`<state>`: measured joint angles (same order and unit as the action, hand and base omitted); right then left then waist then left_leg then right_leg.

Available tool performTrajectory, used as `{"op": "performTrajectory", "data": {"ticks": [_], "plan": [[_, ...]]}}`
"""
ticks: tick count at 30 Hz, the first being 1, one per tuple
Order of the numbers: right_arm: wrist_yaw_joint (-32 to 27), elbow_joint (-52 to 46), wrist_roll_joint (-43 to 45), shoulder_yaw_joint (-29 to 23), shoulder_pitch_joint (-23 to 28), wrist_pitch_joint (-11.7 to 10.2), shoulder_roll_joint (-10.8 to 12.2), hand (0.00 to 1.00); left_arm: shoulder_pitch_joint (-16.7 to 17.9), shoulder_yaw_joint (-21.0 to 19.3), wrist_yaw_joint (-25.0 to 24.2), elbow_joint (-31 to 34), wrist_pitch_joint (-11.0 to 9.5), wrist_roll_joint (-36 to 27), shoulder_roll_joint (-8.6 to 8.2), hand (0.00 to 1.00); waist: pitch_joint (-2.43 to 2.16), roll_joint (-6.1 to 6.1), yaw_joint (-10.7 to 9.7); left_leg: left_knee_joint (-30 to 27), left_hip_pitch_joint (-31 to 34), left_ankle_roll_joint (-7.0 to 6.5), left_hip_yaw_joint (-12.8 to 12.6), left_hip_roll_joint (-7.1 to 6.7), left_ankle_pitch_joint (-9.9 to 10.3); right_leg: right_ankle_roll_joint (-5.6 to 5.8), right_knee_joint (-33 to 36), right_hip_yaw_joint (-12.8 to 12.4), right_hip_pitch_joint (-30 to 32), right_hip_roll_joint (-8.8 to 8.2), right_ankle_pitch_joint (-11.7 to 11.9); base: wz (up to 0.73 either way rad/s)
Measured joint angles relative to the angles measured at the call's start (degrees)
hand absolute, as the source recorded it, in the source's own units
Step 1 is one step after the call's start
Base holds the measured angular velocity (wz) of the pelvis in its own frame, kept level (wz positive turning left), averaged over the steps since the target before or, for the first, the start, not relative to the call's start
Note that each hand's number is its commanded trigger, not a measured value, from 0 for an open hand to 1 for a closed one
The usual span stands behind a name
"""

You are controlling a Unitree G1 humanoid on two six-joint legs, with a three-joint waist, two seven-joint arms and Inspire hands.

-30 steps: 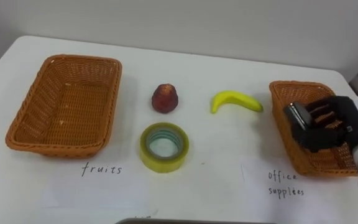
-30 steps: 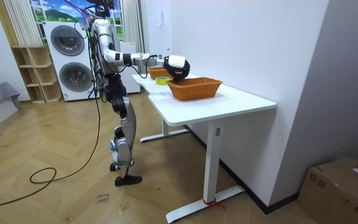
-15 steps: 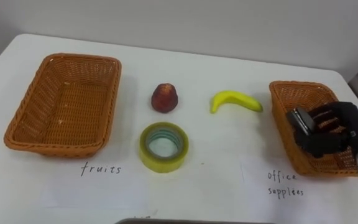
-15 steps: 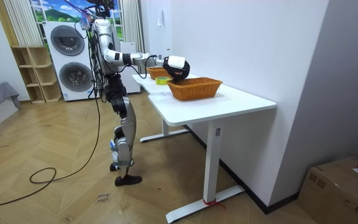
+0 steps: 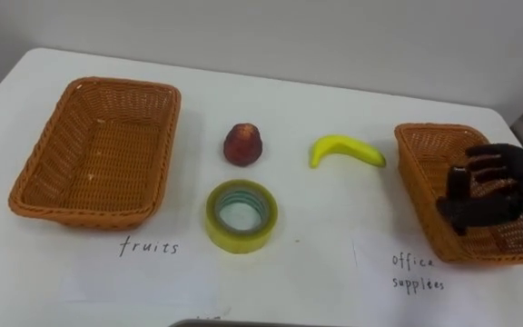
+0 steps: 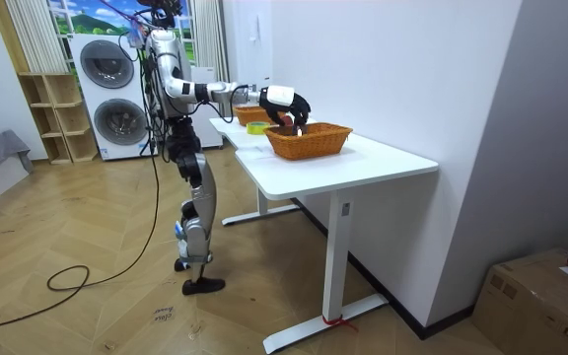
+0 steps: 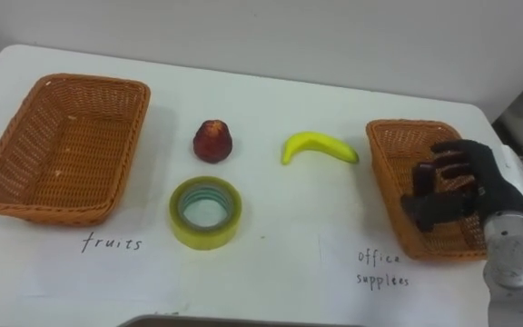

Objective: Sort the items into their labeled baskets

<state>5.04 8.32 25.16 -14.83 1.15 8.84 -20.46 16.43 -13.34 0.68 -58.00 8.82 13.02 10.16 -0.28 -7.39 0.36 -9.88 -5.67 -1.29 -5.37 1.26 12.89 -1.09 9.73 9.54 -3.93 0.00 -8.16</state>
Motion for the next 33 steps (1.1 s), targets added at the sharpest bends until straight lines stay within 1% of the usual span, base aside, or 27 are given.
{"op": "performTrajectory", "data": {"ticks": [33], "plan": [[-0.33, -0.02, -0.10, 0.00, 0.21, 0.00, 0.00, 0.00, 0.08, 0.07, 0.38, -0.12, 0.04, 0.06, -0.02, 0.00, 0.00, -0.01, 0.00, 0.03, -0.01, 0.00, 0.00, 0.00, 0.00, 0.00, 0.02, 0.04, 0.04, -0.02, 0.00, 0.00]]}}
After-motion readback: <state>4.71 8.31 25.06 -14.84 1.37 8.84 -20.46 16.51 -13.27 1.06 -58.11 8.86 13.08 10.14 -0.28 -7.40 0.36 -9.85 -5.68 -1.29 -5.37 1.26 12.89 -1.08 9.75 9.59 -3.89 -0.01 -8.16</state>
